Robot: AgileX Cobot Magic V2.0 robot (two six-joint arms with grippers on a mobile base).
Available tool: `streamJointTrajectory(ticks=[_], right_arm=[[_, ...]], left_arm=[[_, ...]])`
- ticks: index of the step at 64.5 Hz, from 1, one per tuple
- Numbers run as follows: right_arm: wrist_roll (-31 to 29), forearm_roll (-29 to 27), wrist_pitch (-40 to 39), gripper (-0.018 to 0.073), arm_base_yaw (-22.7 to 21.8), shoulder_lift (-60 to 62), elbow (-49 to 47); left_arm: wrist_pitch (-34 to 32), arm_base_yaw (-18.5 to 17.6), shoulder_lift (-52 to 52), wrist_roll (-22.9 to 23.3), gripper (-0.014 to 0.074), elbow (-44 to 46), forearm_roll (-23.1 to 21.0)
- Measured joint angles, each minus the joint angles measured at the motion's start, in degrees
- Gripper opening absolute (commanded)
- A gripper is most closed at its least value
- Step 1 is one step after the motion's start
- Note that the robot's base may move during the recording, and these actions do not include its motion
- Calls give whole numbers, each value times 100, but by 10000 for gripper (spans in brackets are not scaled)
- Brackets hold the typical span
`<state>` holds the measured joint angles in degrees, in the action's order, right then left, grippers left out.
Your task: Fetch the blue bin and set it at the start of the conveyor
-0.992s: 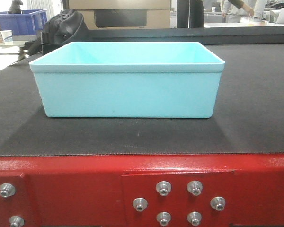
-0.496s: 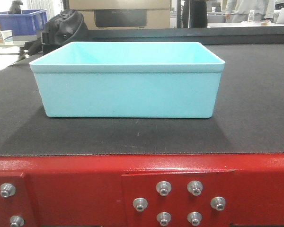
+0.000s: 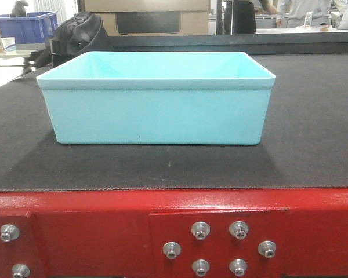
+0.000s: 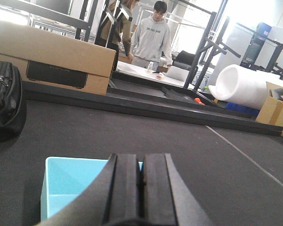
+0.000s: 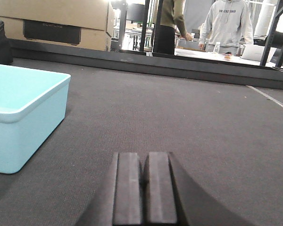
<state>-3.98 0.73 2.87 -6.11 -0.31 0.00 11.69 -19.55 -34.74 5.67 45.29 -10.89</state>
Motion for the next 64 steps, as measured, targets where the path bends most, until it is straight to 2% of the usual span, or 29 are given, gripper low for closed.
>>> streamJointTrajectory(ticks=[38,42,45,54,59,64], right_arm=[[10,0,0,-165,0,9,0],[10,0,0,-165,0,9,0],[10,0,0,-165,0,9,0],[10,0,0,-165,0,9,0],[10,0,0,-165,0,9,0],[10,0,0,-165,0,9,0]], left_arm=[[0,0,0,0,-111,0,0],[-161,35,21,-42,-111,-70,0],[-465,114,57,-254,-111,-209,-12],[-1643,432,301,-1509,-111,-915,-419],[-1891,625,532,-1815,-111,-1328,-615],[-1944,794,774,-1918,-111,-1770,-652]])
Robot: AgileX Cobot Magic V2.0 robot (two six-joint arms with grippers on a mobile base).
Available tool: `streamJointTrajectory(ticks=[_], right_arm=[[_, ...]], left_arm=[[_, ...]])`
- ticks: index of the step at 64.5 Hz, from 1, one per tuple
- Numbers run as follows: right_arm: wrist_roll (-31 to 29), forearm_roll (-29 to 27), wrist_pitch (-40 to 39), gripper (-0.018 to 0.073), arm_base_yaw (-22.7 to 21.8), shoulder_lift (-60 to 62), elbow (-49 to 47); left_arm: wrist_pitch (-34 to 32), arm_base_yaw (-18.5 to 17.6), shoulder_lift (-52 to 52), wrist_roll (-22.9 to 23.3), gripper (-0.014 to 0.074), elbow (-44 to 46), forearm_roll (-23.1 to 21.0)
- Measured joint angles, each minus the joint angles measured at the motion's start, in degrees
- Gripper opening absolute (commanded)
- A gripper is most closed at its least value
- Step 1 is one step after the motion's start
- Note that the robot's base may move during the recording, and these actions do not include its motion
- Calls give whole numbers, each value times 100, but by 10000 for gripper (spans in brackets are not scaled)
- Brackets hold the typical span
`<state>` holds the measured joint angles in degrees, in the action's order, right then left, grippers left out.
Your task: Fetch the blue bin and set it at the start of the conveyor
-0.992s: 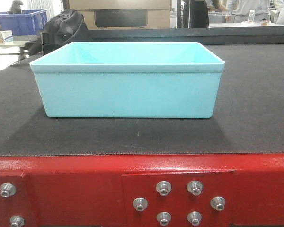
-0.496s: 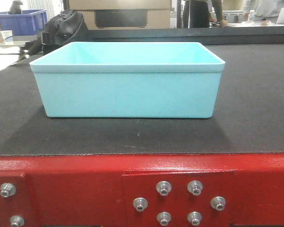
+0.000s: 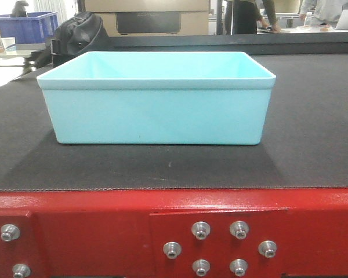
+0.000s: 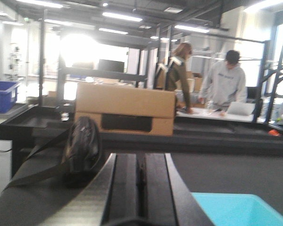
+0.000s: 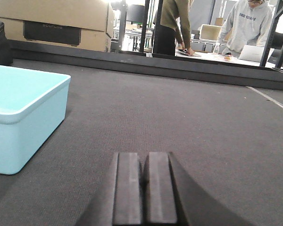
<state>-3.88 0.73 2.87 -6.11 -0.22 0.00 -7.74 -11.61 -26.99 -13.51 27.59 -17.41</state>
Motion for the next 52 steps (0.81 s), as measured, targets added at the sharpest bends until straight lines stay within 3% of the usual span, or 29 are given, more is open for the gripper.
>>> streamJointTrajectory(ticks=[14,21,35,52], right_arm=[[0,0,0,-165,0,0,0],[0,0,0,-165,0,0,0],[0,0,0,-165,0,0,0],[0,0,-13,-165,0,0,-2]], left_arm=[[-28,516,770,-48,-111,-1174,966],[53,798,1185,94,-111,-1624,1054],[931,1256,2317,1351,-111,-2240,1358],[1062,1228,2664,1502,-111,-2735,1516]])
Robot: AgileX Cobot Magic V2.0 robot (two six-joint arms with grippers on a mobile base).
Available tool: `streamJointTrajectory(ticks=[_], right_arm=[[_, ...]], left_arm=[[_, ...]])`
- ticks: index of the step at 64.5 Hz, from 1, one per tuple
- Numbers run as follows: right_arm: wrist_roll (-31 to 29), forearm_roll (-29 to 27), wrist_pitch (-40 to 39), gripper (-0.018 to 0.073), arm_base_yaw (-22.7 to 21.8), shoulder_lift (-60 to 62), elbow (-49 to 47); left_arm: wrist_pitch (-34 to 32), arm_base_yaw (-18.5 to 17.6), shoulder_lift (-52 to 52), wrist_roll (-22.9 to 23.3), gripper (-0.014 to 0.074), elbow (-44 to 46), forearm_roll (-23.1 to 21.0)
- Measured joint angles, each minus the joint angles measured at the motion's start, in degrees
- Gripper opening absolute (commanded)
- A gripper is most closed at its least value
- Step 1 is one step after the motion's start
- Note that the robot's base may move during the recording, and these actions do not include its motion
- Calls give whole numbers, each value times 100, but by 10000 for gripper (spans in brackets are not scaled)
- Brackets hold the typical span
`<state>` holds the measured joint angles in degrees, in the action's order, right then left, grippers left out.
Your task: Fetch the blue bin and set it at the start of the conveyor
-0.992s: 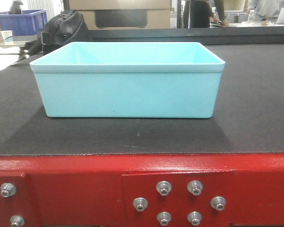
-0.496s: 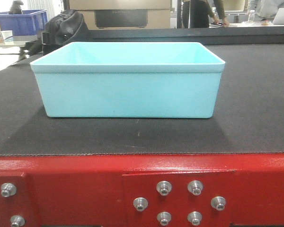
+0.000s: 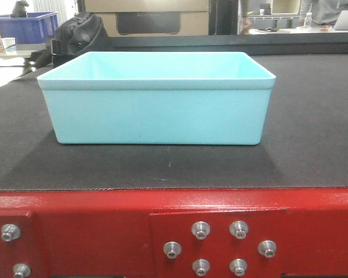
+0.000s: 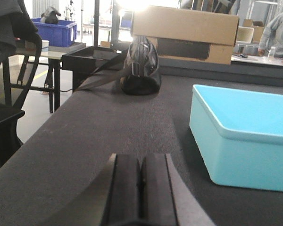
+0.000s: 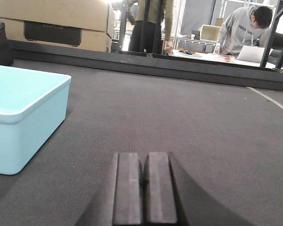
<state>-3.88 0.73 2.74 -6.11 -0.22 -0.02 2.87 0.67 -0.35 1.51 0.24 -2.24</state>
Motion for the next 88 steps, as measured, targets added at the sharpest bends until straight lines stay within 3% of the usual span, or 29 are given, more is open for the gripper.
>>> streamJointTrajectory(ticks=[23,88], right_arm=[[0,0,-9,-165,0,0,0],[0,0,-9,-165,0,0,0]], left_arm=[[-318,-367,3,-344,-111,-31,82],[-330,-368,3,-379,-111,-31,-89]])
